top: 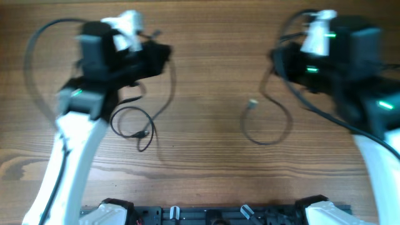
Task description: Untangle cables
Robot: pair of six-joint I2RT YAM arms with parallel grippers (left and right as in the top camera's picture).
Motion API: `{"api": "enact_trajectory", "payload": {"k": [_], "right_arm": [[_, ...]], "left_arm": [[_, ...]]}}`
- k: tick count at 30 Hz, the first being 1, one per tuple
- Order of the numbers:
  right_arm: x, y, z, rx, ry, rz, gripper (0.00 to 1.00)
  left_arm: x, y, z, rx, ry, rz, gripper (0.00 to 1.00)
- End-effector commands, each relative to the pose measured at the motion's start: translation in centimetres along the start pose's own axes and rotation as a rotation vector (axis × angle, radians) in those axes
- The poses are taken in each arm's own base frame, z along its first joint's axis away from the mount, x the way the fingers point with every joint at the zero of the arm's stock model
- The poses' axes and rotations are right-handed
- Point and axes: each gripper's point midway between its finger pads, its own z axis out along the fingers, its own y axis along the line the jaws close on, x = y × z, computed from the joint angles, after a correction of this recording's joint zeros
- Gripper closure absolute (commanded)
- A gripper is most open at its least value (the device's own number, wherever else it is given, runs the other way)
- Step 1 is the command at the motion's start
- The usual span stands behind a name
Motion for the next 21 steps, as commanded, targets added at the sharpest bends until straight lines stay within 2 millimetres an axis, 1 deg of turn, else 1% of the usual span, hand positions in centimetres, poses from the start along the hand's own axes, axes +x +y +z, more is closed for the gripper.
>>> {"api": "enact_trajectory", "payload": {"k": [1, 3, 5, 8, 10, 11, 13, 15, 16, 17, 20, 21], "right_arm": [[-4.5, -3.8, -6.7, 0.174, -0.187, -0.031, 0.96], [-5.4, -6.5, -9.1, 0.261, -0.224, -0.001, 0.96], [-6.3, -10.5, -11.4, 0.380, -0.264, 0.051, 0.95], [-7.5, -15.6, -13.0, 0.515, -0.287, 0.135, 0.96], [-8.3, -19.3, -13.2, 0.585, -0.286, 0.224, 0.96], [-8.6, -20.6, -12.9, 0.604, -0.278, 0.249, 0.96], [-9.2, -24.3, -12.0, 0.688, -0.243, 0.304, 0.96], [-9.3, -27.4, -11.0, 0.780, -0.202, 0.338, 0.96], [-9.6, -29.1, -10.1, 0.815, -0.178, 0.348, 0.96], [-10.0, -30.9, -8.5, 0.835, -0.152, 0.359, 0.96], [-11.2, -34.0, -5.3, 0.839, -0.132, 0.379, 0.96], [-11.2, -34.9, -4.4, 0.841, -0.127, 0.409, 0.96]], "left_arm": [[3.8, -0.4, 5.3, 0.018, 0.152, 0.023, 0.96], [5.1, 0.7, 6.9, -0.005, 0.206, 0.004, 0.96], [6.3, 2.0, 8.0, -0.038, 0.258, -0.023, 0.96], [6.6, 2.4, 8.2, -0.048, 0.272, -0.030, 0.96], [6.6, 2.4, 8.2, -0.047, 0.272, -0.027, 0.96], [6.7, 2.4, 8.2, -0.049, 0.275, -0.029, 0.96], [6.9, 2.5, 8.1, -0.053, 0.282, -0.033, 0.96], [7.0, 2.6, 8.1, -0.057, 0.289, -0.036, 0.96], [7.1, 2.6, 8.1, -0.059, 0.290, -0.037, 0.96], [7.1, 2.6, 8.1, -0.059, 0.291, -0.038, 0.96], [7.2, 2.7, 8.0, -0.063, 0.297, -0.041, 0.96], [7.4, 2.8, 8.0, -0.066, 0.302, -0.044, 0.96]]}}
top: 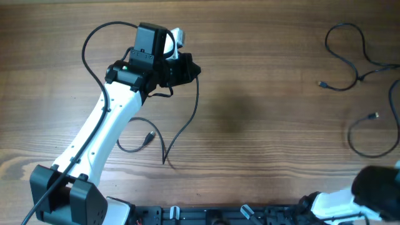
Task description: Untangle cables
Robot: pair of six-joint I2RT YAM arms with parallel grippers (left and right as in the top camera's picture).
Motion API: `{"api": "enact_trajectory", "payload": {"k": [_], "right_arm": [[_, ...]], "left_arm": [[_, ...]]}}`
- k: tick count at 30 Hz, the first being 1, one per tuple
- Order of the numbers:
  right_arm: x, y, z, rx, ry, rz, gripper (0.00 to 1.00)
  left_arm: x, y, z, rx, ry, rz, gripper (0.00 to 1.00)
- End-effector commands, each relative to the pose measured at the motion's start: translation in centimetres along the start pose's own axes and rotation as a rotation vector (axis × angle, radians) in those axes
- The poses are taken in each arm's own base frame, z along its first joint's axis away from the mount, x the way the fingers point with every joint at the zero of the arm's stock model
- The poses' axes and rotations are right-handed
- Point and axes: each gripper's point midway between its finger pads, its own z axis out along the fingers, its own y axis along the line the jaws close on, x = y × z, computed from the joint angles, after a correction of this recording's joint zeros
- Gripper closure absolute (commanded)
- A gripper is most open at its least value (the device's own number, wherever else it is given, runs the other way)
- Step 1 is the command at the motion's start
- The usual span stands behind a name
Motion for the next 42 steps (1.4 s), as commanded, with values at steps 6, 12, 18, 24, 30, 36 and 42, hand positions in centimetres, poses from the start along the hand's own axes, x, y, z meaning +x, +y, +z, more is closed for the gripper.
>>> {"api": "enact_trajectory", "payload": {"k": [6, 12, 18, 24, 30, 36, 42], "right_arm": [[0.1, -0.5, 5.7, 0.047, 0.086, 0.082, 0.00], [-0.6, 4.9, -1.6, -0.288, 0.034, 0.053, 0.00], [2.8, 8.9, -13.1, -0.594, -0.038, -0.116, 0.00], [9.9, 11.7, -15.9, -0.657, 0.106, -0.319, 0.00], [16.5, 12.4, -14.3, -0.542, 0.309, -0.486, 0.00], [21.3, 14.8, -12.7, -0.557, 0.431, -0.599, 0.00], [28.5, 14.9, -9.6, -0.489, 0.608, -0.665, 0.02]], "left_arm": [[0.3, 0.1, 0.1, 0.001, 0.016, 0.016, 0.96], [0.3, 0.1, 0.1, -0.003, 0.013, 0.017, 0.96], [-2.0, -1.1, 0.0, 0.042, -0.077, 0.067, 0.95], [-3.6, -0.6, -0.3, 0.016, -0.146, 0.078, 0.00], [-3.3, 3.9, -2.1, -0.105, -0.120, -0.034, 0.00], [-5.1, 1.7, -9.4, -0.063, -0.295, 0.001, 0.00], [-3.8, 2.4, -16.3, -0.101, -0.394, -0.041, 0.00]]}}
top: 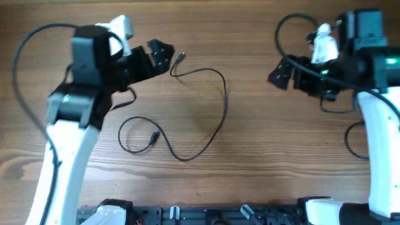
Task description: Untangle cables
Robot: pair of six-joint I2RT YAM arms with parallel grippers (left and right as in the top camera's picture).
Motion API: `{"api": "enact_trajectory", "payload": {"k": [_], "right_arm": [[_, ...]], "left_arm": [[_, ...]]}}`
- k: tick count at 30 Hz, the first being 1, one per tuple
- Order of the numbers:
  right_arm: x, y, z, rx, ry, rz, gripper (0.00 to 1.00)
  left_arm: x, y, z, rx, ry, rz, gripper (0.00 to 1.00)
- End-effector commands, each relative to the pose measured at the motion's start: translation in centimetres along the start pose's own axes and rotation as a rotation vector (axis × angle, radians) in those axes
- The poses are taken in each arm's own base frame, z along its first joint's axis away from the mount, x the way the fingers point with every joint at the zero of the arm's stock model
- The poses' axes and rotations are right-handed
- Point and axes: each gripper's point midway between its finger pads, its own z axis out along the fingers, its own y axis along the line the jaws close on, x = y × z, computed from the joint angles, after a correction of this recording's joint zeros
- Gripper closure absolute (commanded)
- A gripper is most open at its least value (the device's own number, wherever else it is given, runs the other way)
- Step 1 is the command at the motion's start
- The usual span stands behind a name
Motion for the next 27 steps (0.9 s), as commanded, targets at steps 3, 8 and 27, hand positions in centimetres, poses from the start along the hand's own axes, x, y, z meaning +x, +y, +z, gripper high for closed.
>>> {"api": "enact_trajectory", "payload": {"k": [3, 8, 27], "right_arm": [[3.6, -0.3, 6.5, 0.037, 0.156, 0.029, 0.08], [7.4, 1.1, 12.3, 0.038, 0.235, 0.052, 0.15], [16.4, 4.5, 27.5, 0.109, 0.444, 0.129, 0.58]], "left_arm": [[-0.2, 3.4, -2.9, -0.097, -0.015, 0.010, 0.00], [0.9, 6.5, -1.7, -0.206, 0.062, 0.023, 0.00], [2.5, 8.7, 0.8, -0.251, 0.170, -0.028, 0.00]]}}
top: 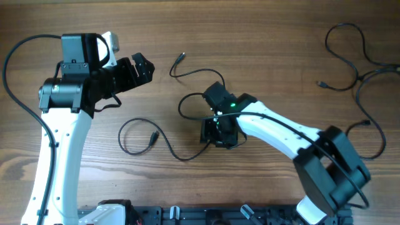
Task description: Untangle cables
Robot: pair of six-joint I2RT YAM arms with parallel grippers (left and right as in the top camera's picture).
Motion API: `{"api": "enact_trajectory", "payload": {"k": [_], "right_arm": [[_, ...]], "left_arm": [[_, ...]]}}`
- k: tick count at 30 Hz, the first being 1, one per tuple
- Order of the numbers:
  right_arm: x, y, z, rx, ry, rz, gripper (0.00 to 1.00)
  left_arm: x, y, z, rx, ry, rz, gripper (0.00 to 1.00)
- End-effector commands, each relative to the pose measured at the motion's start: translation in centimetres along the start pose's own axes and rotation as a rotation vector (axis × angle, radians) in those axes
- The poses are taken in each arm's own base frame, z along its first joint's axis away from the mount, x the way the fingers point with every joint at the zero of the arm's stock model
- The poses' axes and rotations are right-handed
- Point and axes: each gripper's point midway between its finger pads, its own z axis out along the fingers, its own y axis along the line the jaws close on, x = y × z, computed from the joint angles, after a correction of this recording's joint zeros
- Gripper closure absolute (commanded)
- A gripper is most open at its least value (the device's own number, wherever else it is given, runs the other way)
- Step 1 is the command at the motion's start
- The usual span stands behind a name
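A thin black cable lies mid-table. One plug is at the top and the other end is beside a small loop at the lower left. My left gripper hovers open just left of the top plug, holding nothing. My right gripper points down onto the cable's bunched middle. Its fingers are hidden under the wrist, so whether it grips the cable is unclear.
A second black cable with small plugs sprawls at the far right edge, and its lower strand runs under the right arm's base. The left arm's own feed cable arcs along the left edge.
The right arm was at the far right and now reaches to the table's centre, with its gripper on the cable's middle. The wide cable arc has bunched into a small loop there. The left gripper drew back slightly left.
At first both arms were raised, each near its own cable. Then the left gripper held a cable up high and the right arm was withdrawn. Later the cable lay spread out by the open left gripper. Now the right gripper sits on its middle.
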Motion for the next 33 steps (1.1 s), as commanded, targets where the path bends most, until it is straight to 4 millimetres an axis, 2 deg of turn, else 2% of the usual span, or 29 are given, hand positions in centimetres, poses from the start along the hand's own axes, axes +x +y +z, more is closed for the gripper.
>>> {"api": "enact_trajectory", "payload": {"k": [1, 2, 5, 7, 8, 11, 14, 15, 17, 18, 19, 21, 22, 24, 25, 27, 28, 30, 32, 33], "right_arm": [[-0.1, -0.5, 1.4, 0.007, 0.023, 0.037, 0.66], [-0.5, 0.0, 1.3, -0.010, 0.008, 0.027, 0.71], [-1.4, 1.2, 0.6, -0.041, -0.022, 0.009, 0.96], [-2.5, 1.9, -1.1, -0.071, -0.056, -0.010, 0.96], [-3.5, 2.3, -3.3, -0.098, -0.095, -0.033, 0.96], [-6.6, 2.5, -12.2, -0.164, -0.266, -0.084, 0.96], [-9.3, 1.0, -23.2, -0.193, -0.488, -0.092, 0.96], [-10.1, -0.6, -28.9, -0.183, -0.611, -0.068, 0.96], [-10.7, -2.7, -34.7, -0.168, -0.741, -0.040, 0.96], [-11.0, -4.5, -38.7, -0.160, -0.835, -0.011, 0.96], [-11.1, -5.7, -41.1, -0.155, -0.892, 0.017, 0.96], [-11.0, -9.6, -46.5, -0.129, -1.035, 0.101, 0.96], [-10.8, -11.4, -48.2, -0.116, -1.084, 0.145, 0.96], [-10.5, -15.0, -50.9, -0.087, -1.166, 0.238, 0.96], [-10.2, -17.7, -52.2, -0.070, -1.211, 0.312, 0.96], [-9.5, -22.6, -53.5, -0.027, -1.254, 0.441, 0.96], [-9.3, -24.2, -53.7, -0.013, -1.260, 0.483, 0.95], [-9.0, -28.7, -53.6, 0.047, -1.256, 0.604, 0.96], [-9.4, -32.3, -52.1, 0.102, -1.204, 0.705, 0.96], [-9.8, -34.6, -50.4, 0.137, -1.139, 0.769, 0.96]], "left_arm": [[-0.1, 0.3, 0.2, -0.010, 0.001, 0.014, 0.00], [-0.1, 0.3, 0.2, -0.011, 0.001, 0.014, 0.00], [-0.1, 0.3, 0.2, -0.011, 0.001, 0.014, 0.00], [-0.1, 0.3, 0.2, -0.011, 0.001, 0.014, 0.00], [-0.1, 0.3, 0.2, -0.010, 0.001, 0.014, 0.00], [-0.1, 0.3, 0.2, -0.010, 0.002, 0.013, 0.00], [-0.1, 0.3, 0.2, -0.010, 0.001, 0.014, 0.00], [-0.1, 0.3, 0.2, -0.010, 0.002, 0.014, 0.00], [-0.1, 0.3, 0.2, -0.010, 0.001, 0.014, 0.00], [-0.1, 0.3, 0.2, -0.010, 0.001, 0.014, 0.00], [-0.1, 0.3, 0.2, -0.010, 0.001, 0.014, 0.00], [-0.1, 0.3, 0.2, -0.010, 0.000, 0.014, 0.00], [-0.1, 0.3, 0.2, -0.010, 0.000, 0.014, 0.00], [-0.1, 0.3, 0.2, -0.010, 0.000, 0.015, 0.00], [-0.2, 0.3, 0.2, -0.009, -0.002, 0.015, 0.00], [-0.2, 0.3, 0.2, -0.009, -0.003, 0.015, 0.00], [-0.2, 0.3, 0.2, -0.009, -0.003, 0.015, 0.00], [-0.2, 0.3, 0.2, -0.008, -0.003, 0.015, 0.00], [-0.2, 0.3, 0.2, -0.009, -0.003, 0.015, 0.00], [-0.2, 0.3, 0.2, -0.009, -0.003, 0.015, 0.00]]}}
